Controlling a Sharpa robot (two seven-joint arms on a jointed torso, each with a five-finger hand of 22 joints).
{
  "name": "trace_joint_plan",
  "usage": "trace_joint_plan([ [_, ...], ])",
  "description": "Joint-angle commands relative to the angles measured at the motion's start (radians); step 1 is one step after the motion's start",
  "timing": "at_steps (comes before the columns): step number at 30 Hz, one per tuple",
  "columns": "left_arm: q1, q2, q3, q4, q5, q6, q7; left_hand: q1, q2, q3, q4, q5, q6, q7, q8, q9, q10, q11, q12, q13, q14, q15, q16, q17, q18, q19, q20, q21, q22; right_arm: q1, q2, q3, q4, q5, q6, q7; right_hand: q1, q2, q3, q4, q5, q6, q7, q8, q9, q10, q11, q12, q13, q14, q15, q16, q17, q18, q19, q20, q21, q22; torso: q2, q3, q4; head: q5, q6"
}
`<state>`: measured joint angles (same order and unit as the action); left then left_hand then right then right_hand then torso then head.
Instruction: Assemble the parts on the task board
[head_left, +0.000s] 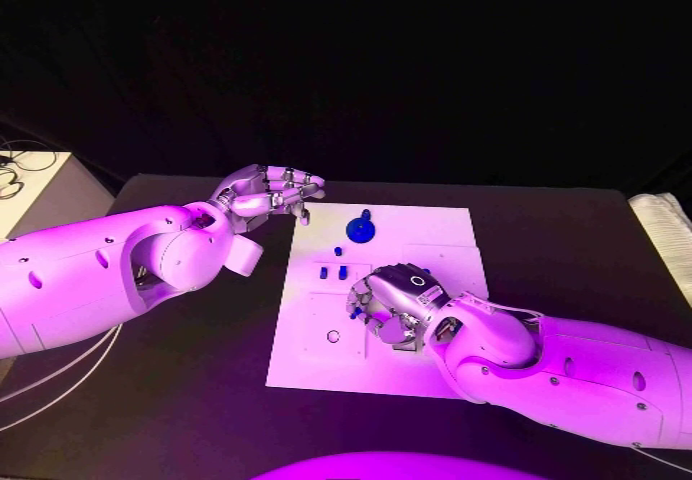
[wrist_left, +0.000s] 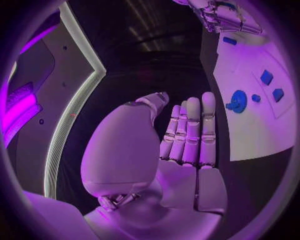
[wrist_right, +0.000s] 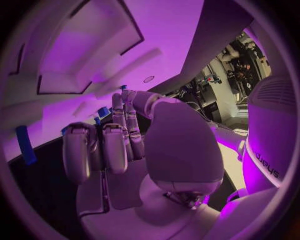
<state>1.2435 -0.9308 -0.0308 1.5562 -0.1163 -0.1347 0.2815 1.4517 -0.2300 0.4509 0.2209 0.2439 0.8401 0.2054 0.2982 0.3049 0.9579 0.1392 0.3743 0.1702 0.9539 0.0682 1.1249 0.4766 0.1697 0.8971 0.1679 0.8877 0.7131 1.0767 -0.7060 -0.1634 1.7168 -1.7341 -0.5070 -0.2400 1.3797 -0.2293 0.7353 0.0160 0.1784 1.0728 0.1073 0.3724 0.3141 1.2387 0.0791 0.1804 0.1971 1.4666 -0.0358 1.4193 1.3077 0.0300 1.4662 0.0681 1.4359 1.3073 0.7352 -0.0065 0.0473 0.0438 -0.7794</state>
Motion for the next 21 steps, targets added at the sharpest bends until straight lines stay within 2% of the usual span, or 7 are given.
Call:
trace_joint_plan([
  [1,0.0,0.001,0.001,0.002,0.004,0.011,0.005,0.005,-0.002,-0.002,0.0,-0.001,-0.005,0.001,-0.006,-0.001,-0.007,0.003,-0.004,-0.001,0.001,0.004,-0.006,0.001,0.013,0.005,-0.001,0.005,0.001,-0.001,0.004,-0.001,-0.001,-0.037,0.036,-0.022,-0.004,0.007,0.002,-0.002,0.003,0.007,0.001,0.004,0.001,0.052,-0.042,0.001,0.001,0.054,-0.004,0.003,0.022,0.001,0.058,-0.006,-0.003,0.192,0.0,0.0001,0.0,-0.001,0.0],
  [17,0.0,-0.002,0.001,0.004,0.004,0.012,0.002,0.005,-0.002,-0.002,0.0,-0.001,-0.005,0.001,-0.006,-0.001,-0.007,0.003,-0.004,-0.001,0.001,0.004,-0.006,0.001,0.013,0.005,-0.001,0.005,0.001,-0.002,0.02,-0.002,0.005,-0.073,0.063,-0.047,-0.01,0.006,0.0,-0.004,0.002,0.006,0.002,0.004,0.003,0.052,-0.041,-0.002,0.001,0.054,-0.003,0.002,0.02,0.001,0.058,-0.006,-0.004,0.191,0.0,0.0001,-0.0004,-0.002,-0.003],
  [21,0.0,-0.003,0.001,0.004,0.004,0.012,0.001,0.005,-0.002,-0.002,0.0,-0.001,-0.005,0.001,-0.006,-0.001,-0.007,0.003,-0.004,-0.001,0.001,0.004,-0.006,0.001,0.013,0.005,-0.001,0.005,0.001,-0.002,0.021,-0.003,0.004,-0.067,0.071,-0.037,-0.045,-0.005,-0.031,-0.006,-0.003,-0.013,0.009,-0.006,0.006,0.035,-0.035,-0.023,-0.002,0.053,0.003,-0.001,0.014,0.003,0.054,-0.001,-0.014,0.187,0.0,-0.0002,-0.0008,-0.002,-0.004],
])
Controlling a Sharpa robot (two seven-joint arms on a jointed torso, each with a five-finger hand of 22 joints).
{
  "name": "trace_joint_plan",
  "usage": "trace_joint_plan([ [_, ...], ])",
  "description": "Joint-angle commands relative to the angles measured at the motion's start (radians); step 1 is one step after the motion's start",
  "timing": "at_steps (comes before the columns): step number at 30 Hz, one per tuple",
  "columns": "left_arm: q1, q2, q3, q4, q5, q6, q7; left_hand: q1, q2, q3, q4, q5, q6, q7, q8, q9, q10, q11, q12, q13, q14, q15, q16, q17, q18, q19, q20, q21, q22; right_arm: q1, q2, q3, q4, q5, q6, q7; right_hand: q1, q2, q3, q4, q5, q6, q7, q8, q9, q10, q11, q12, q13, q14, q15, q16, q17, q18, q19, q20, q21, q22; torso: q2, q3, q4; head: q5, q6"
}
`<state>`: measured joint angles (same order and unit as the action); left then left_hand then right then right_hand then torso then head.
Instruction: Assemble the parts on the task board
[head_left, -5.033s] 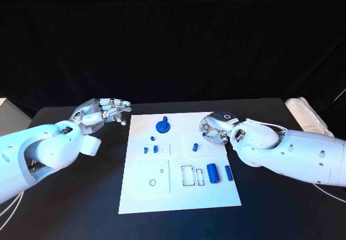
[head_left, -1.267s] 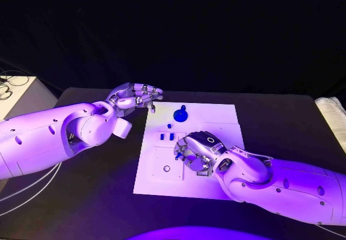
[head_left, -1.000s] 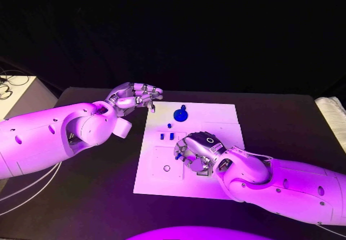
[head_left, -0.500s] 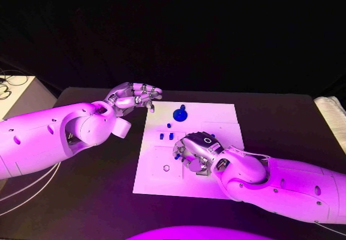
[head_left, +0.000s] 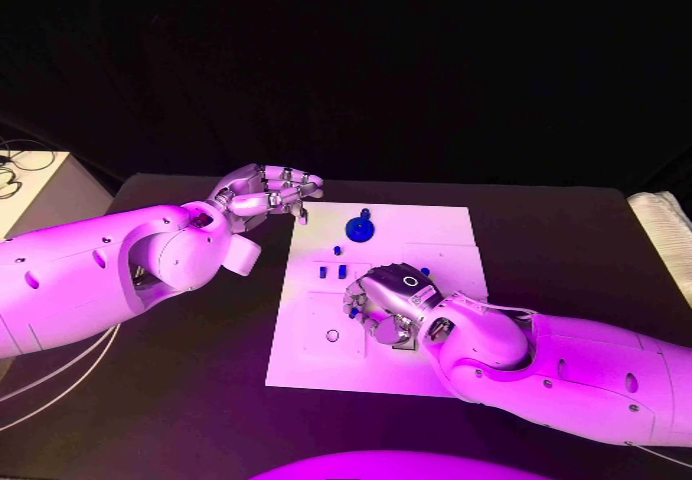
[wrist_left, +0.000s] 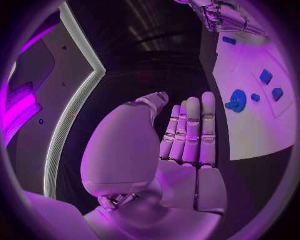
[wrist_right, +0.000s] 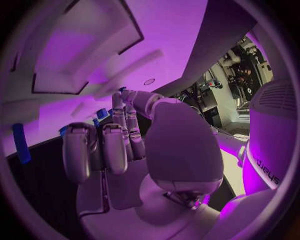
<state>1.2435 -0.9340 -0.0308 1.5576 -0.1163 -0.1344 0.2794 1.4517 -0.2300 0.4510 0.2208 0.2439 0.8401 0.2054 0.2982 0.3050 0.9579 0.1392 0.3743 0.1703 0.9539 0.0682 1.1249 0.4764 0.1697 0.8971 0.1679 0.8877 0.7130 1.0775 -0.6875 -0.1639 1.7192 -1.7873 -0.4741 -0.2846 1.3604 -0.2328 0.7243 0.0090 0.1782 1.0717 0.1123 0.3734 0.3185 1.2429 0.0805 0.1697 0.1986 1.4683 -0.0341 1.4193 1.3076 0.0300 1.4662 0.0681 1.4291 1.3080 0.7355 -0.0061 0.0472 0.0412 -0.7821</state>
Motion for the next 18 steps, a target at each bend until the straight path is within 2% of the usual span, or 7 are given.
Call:
trace_joint_plan([
  [1,0.0,0.0,0.001,0.003,0.004,0.012,0.003,0.005,-0.002,-0.002,0.0,-0.001,-0.005,0.001,-0.006,-0.002,-0.007,0.003,-0.004,-0.001,0.001,0.004,-0.006,0.001,0.013,0.005,-0.001,0.005,0.002,-0.002,0.003,-0.003,0.001,-0.012,0.041,0.01,-0.031,-0.004,-0.026,0.001,-0.002,-0.019,0.005,-0.011,0.001,0.026,-0.034,-0.016,-0.004,0.05,0.003,-0.002,0.012,0.004,0.054,0.0,-0.01,0.185,-0.001,-0.0006,-0.0007,0.0,-0.001],
  [3,0.0,0.0,0.001,0.003,0.004,0.012,0.002,0.005,-0.002,-0.002,0.0,-0.001,-0.005,0.001,-0.006,-0.002,-0.007,0.003,-0.004,-0.001,0.001,0.004,-0.006,0.001,0.013,0.005,-0.001,0.005,0.002,-0.002,0.003,-0.003,0.0,-0.01,0.046,0.013,-0.049,-0.016,-0.04,0.004,-0.001,-0.055,0.013,-0.035,-0.007,0.006,-0.025,-0.032,-0.008,0.049,0.01,-0.003,0.01,0.005,0.05,0.005,-0.019,0.18,-0.001,-0.0005,-0.0005,0.001,-0.001],
  [6,0.0,0.0,0.001,0.003,0.004,0.012,0.001,0.005,-0.002,-0.002,0.0,-0.001,-0.005,0.001,-0.006,-0.002,-0.007,0.003,-0.004,-0.001,0.001,0.004,-0.006,0.001,0.013,0.005,-0.001,0.005,0.002,-0.002,0.002,-0.003,-0.001,-0.005,0.05,0.017,-0.067,-0.026,-0.052,0.009,0.0,-0.07,0.017,-0.05,-0.01,-0.016,-0.017,-0.05,-0.012,0.049,0.017,-0.003,0.009,0.008,0.046,0.012,-0.033,0.174,-0.001,-0.0002,-0.0002,0.0,-0.001],
  [14,0.0,-0.001,0.001,0.003,0.004,0.012,-0.003,0.007,-0.001,-0.003,0.002,0.0,-0.007,0.001,-0.006,-0.002,-0.01,0.003,-0.003,-0.001,0.001,0.005,-0.007,0.002,0.014,0.005,0.0,0.005,0.001,-0.002,0.0,-0.004,-0.002,0.003,0.043,0.021,-0.078,-0.036,-0.06,0.011,0.001,-0.084,0.02,-0.065,-0.012,-0.045,-0.01,-0.065,-0.018,0.047,0.023,-0.007,0.002,0.013,0.038,0.018,-0.056,0.163,-0.001,0.0001,-0.0004,0.0,0.0],
  [18,0.0,-0.002,0.001,0.003,0.004,0.012,-0.004,0.007,-0.001,-0.003,0.002,0.0,-0.007,0.001,-0.006,-0.002,-0.01,0.003,-0.003,-0.001,0.001,0.005,-0.007,0.002,0.014,0.005,0.0,0.005,0.001,-0.002,-0.001,-0.004,-0.003,0.004,0.031,0.021,-0.084,-0.043,-0.065,0.012,0.001,-0.096,0.025,-0.078,-0.014,-0.079,-0.001,-0.08,-0.025,0.038,0.03,-0.026,-0.029,0.021,0.023,0.024,-0.099,0.141,-0.001,0.0001,-0.0002,0.0,0.0],
])
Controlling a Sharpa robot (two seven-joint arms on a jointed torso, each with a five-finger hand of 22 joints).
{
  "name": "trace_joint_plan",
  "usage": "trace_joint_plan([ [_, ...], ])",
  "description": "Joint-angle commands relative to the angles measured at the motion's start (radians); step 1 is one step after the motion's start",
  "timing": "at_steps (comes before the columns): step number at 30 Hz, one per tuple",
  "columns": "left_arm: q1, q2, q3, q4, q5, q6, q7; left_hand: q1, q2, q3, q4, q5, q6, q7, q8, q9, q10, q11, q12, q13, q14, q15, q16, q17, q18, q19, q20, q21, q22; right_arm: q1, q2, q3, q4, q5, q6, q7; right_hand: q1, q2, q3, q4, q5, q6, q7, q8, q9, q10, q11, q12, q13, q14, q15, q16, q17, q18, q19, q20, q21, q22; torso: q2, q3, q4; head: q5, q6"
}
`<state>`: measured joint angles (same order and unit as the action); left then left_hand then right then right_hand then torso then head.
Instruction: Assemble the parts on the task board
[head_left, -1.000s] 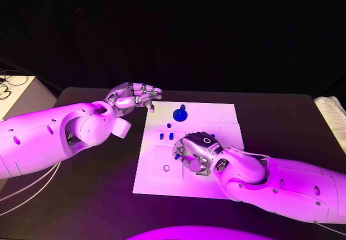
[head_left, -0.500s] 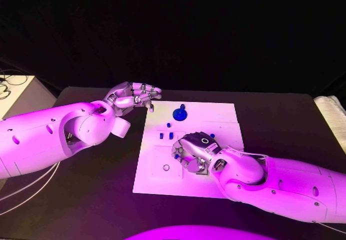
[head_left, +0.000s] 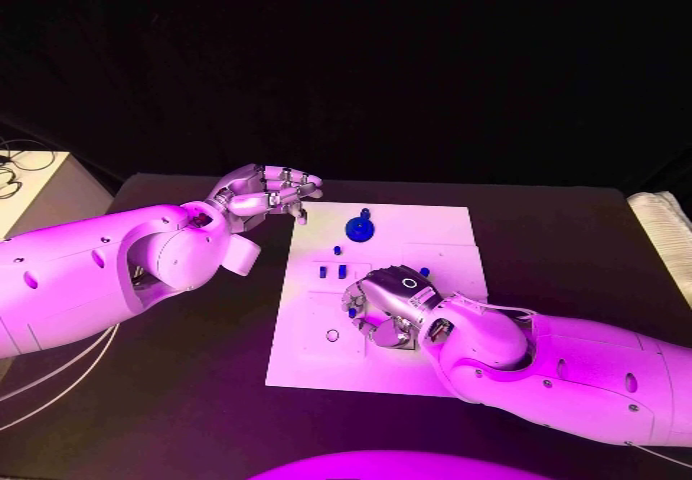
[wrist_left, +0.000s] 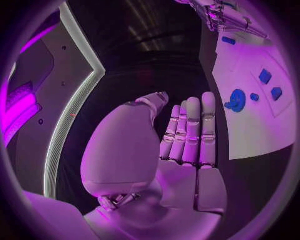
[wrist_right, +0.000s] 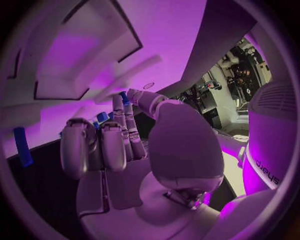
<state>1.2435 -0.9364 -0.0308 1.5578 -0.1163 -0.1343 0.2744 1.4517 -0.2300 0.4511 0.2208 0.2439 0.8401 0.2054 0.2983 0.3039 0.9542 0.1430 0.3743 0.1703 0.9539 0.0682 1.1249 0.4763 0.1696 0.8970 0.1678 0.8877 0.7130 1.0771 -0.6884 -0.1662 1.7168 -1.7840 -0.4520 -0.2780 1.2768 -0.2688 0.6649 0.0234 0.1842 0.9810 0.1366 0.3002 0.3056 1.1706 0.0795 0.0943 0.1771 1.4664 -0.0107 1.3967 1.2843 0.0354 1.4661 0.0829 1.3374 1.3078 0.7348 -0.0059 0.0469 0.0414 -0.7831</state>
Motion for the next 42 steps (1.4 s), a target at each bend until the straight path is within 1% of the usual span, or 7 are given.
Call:
trace_joint_plan([
  [1,0.0,0.001,0.001,0.002,0.004,0.012,0.001,0.007,-0.001,-0.003,0.002,0.0,-0.008,0.001,-0.006,-0.001,-0.006,0.0,-0.003,-0.001,0.001,0.004,-0.007,0.002,0.014,0.005,0.0,0.005,0.001,-0.002,-0.001,-0.001,-0.001,0.001,0.004,0.014,0.0,-0.01,-0.009,-0.003,-0.005,-0.014,0.002,-0.012,-0.003,-0.025,0.004,-0.009,-0.008,0.031,0.011,-0.022,-0.032,0.022,0.012,0.013,-0.039,0.126,0.0,-0.0001,0.0001,-0.001,0.001],
  [18,0.0,-0.001,0.001,-0.002,0.005,0.018,-0.007,0.007,-0.001,-0.005,0.003,-0.001,-0.012,0.003,-0.008,-0.002,-0.01,0.001,-0.003,-0.001,0.001,0.005,-0.007,0.002,0.014,0.005,0.001,0.005,0.001,0.011,-0.083,0.002,0.073,0.029,-0.083,0.011,0.004,-0.015,-0.074,-0.002,-0.003,-0.049,0.004,-0.05,-0.008,-0.112,0.017,0.025,-0.021,-0.029,0.024,-0.11,-0.168,0.051,-0.047,0.029,-0.199,0.046,-0.001,0.0001,-0.0006,-0.006,0.01],
  [28,0.0,0.0,0.0,-0.005,0.005,0.023,-0.004,0.007,-0.001,-0.006,0.004,-0.001,-0.013,0.003,-0.009,-0.003,-0.012,0.001,-0.004,-0.001,0.001,0.006,-0.007,0.002,0.014,0.005,0.001,0.005,0.001,0.111,-0.22,0.013,0.126,0.151,0.026,-0.008,0.01,-0.02,-0.071,-0.001,-0.003,-0.037,0.008,-0.059,-0.007,-0.091,0.008,0.078,-0.019,0.028,0.013,-0.029,-0.064,0.025,0.016,0.018,-0.063,0.114,-0.004,-0.0016,-0.0025,-0.032,0.026],
  [32,0.0,0.001,0.0,-0.006,0.005,0.026,-0.002,0.007,-0.001,-0.006,0.004,-0.001,-0.014,0.003,-0.009,-0.003,-0.012,0.001,-0.003,-0.001,0.001,0.006,-0.007,0.002,0.014,0.005,0.001,0.005,0.001,0.138,-0.25,0.014,0.107,0.172,0.082,-0.009,0.008,-0.006,-0.207,0.0,0.0,-0.067,0.0,-0.088,-0.013,-0.156,0.014,0.065,-0.04,0.02,0.022,-0.04,-0.084,0.035,-0.001,0.021,-0.12,0.086,-0.003,-0.0021,-0.0032,-0.039,0.033],
  [35,0.0,0.002,0.0,-0.007,0.005,0.027,-0.002,0.007,-0.001,-0.006,0.004,-0.001,-0.014,0.003,-0.009,-0.003,-0.012,0.001,-0.003,-0.001,0.001,0.006,-0.007,0.002,0.014,0.005,0.001,0.005,0.001,0.147,-0.264,0.015,0.091,0.171,0.112,-0.01,0.122,0.06,-0.521,0.074,-0.08,-0.075,-0.016,-0.111,-0.015,-0.215,0.032,0.075,-0.065,0.003,0.032,-0.05,-0.108,0.051,-0.026,0.034,-0.214,0.038,-0.002,-0.0011,-0.0028,-0.043,0.039],
  [38,0.0,0.002,0.0,-0.008,0.005,0.027,-0.002,0.007,-0.001,-0.006,0.004,-0.001,-0.014,0.003,-0.009,-0.003,-0.012,0.001,-0.003,-0.001,0.001,0.006,-0.007,0.002,0.014,0.005,0.001,0.005,0.001,0.153,-0.272,0.015,0.078,0.16,0.144,-0.012,0.241,0.023,-0.628,0.27,-0.086,-0.084,-0.031,-0.136,-0.016,-0.257,0.037,0.109,-0.093,-0.007,0.038,-0.049,-0.122,0.056,-0.029,0.039,-0.254,0.017,-0.002,0.0005,-0.0033,-0.043,0.042],
  [42,0.0,0.003,0.0,-0.009,0.005,0.027,-0.001,0.009,-0.001,-0.006,0.003,-0.001,-0.015,0.004,-0.009,-0.003,-0.013,0.002,-0.003,-0.001,0.001,0.006,-0.008,0.002,0.014,0.005,0.001,0.004,0.001,0.156,-0.274,0.015,0.068,0.147,0.173,-0.014,0.243,0.012,-0.675,0.273,-0.084,-0.102,-0.042,-0.15,-0.018,-0.282,0.042,0.111,-0.103,-0.011,0.043,-0.051,-0.129,0.06,-0.035,0.042,-0.28,0.004,-0.001,-0.0009,-0.0018,-0.045,0.043],
])
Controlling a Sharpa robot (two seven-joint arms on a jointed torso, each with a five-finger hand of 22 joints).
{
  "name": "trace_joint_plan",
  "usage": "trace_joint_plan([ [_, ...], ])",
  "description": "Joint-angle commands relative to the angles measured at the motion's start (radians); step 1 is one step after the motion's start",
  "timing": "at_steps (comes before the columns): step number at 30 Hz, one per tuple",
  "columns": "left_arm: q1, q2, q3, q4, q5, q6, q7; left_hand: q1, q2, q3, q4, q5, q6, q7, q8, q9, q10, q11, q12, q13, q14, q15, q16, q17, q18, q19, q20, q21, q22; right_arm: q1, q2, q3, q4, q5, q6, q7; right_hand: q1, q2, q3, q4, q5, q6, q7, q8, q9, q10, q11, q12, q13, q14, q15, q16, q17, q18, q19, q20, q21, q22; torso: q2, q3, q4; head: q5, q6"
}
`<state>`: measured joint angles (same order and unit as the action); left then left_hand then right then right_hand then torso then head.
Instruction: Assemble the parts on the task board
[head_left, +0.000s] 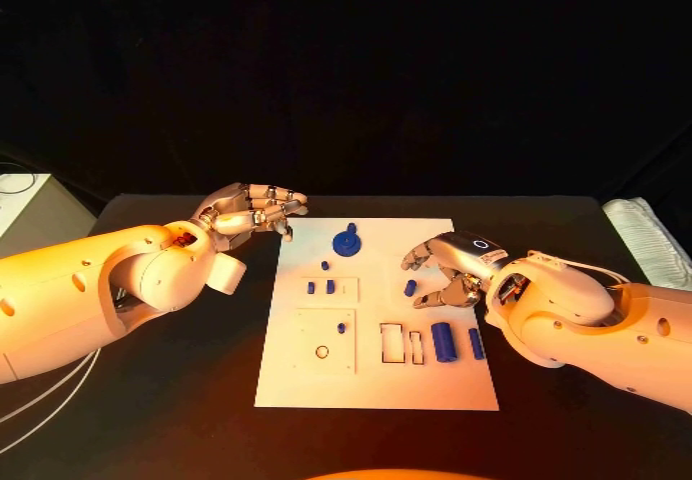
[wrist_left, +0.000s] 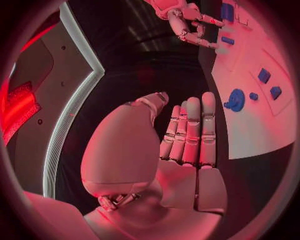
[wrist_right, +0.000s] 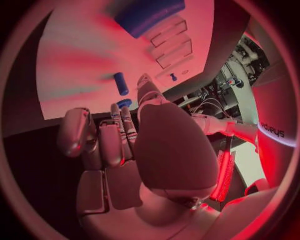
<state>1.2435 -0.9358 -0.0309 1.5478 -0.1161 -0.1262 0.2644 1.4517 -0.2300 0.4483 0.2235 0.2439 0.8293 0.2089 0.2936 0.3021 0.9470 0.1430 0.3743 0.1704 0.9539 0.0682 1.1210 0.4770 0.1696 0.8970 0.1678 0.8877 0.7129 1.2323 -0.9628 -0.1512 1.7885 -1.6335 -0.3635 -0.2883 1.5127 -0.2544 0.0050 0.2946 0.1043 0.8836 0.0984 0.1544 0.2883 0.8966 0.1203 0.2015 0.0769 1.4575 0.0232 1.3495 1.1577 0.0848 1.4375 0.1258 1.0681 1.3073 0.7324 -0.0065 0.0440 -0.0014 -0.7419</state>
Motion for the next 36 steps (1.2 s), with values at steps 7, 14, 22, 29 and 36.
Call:
trace_joint_plan([
  [7,0.0,0.001,0.001,-0.001,0.005,0.019,0.009,0.009,-0.001,-0.003,0.0,-0.001,-0.004,0.0,-0.004,-0.001,-0.006,0.002,-0.003,-0.001,0.001,0.006,-0.004,0.002,0.014,0.005,0.001,0.004,0.001,0.001,0.014,-0.001,-0.023,-0.018,0.099,-0.009,0.017,0.008,-0.016,0.001,-0.006,-0.005,-0.008,-0.007,0.0,-0.012,0.001,0.012,-0.006,0.004,0.009,0.008,0.012,0.007,0.003,0.0,0.009,0.014,0.002,-0.0006,0.002,-0.005,0.001],
  [14,0.0,0.0,0.001,-0.001,0.005,0.02,0.007,0.009,-0.001,-0.003,0.0,-0.001,-0.004,0.0,-0.004,-0.001,-0.006,0.002,-0.003,-0.001,0.001,0.006,-0.004,0.002,0.014,0.005,0.001,0.004,0.001,-0.003,0.039,-0.003,-0.045,-0.02,0.082,-0.008,0.046,0.073,0.109,-0.007,-0.026,0.038,0.006,0.001,0.004,0.071,-0.023,0.062,-0.008,0.033,-0.011,0.034,0.052,-0.005,0.036,-0.019,0.077,0.046,0.002,-0.0013,0.0021,-0.007,-0.002],
  [22,0.0,-0.002,0.001,-0.002,0.005,0.019,0.006,0.009,0.0,-0.004,0.002,-0.001,-0.004,0.001,-0.004,-0.001,-0.008,0.002,-0.002,-0.001,0.0,0.007,-0.005,0.002,0.014,0.005,0.002,0.004,0.001,-0.009,0.057,-0.003,-0.058,-0.014,0.053,-0.006,0.046,0.099,0.293,-0.009,-0.025,0.117,0.034,0.007,-0.002,0.217,-0.047,0.026,-0.013,0.038,-0.034,0.027,0.043,-0.015,0.057,-0.037,0.131,0.076,0.002,-0.0005,0.0025,-0.007,-0.005],
  [29,0.0,-0.003,0.001,-0.001,0.005,0.02,0.004,0.009,0.0,-0.004,0.002,-0.001,-0.004,0.001,-0.004,-0.001,-0.008,0.002,-0.002,-0.001,0.0,0.007,-0.005,0.002,0.014,0.005,0.002,0.004,0.001,-0.012,0.061,-0.004,-0.065,-0.025,0.065,-0.013,0.025,0.058,0.443,-0.026,-0.028,0.169,0.027,0.019,0.003,0.304,-0.057,-0.032,-0.01,0.04,-0.041,0.03,0.048,-0.019,0.062,-0.046,0.151,0.09,0.001,-0.0001,0.0006,-0.006,-0.007],
  [36,0.0,-0.004,0.001,-0.002,0.005,0.021,0.0,0.009,0.002,-0.004,0.003,0.0,-0.004,0.001,-0.003,-0.001,-0.008,0.003,-0.002,-0.001,0.0,0.007,-0.005,0.002,0.014,0.004,0.002,0.004,0.001,-0.013,0.066,-0.004,-0.068,-0.034,0.068,-0.016,-0.003,0.036,0.507,-0.055,-0.03,0.176,0.027,0.022,0.008,0.325,-0.058,-0.067,-0.009,0.041,-0.041,0.031,0.049,-0.02,0.062,-0.049,0.155,0.095,0.0,-0.0001,0.0003,-0.007,-0.007],
])
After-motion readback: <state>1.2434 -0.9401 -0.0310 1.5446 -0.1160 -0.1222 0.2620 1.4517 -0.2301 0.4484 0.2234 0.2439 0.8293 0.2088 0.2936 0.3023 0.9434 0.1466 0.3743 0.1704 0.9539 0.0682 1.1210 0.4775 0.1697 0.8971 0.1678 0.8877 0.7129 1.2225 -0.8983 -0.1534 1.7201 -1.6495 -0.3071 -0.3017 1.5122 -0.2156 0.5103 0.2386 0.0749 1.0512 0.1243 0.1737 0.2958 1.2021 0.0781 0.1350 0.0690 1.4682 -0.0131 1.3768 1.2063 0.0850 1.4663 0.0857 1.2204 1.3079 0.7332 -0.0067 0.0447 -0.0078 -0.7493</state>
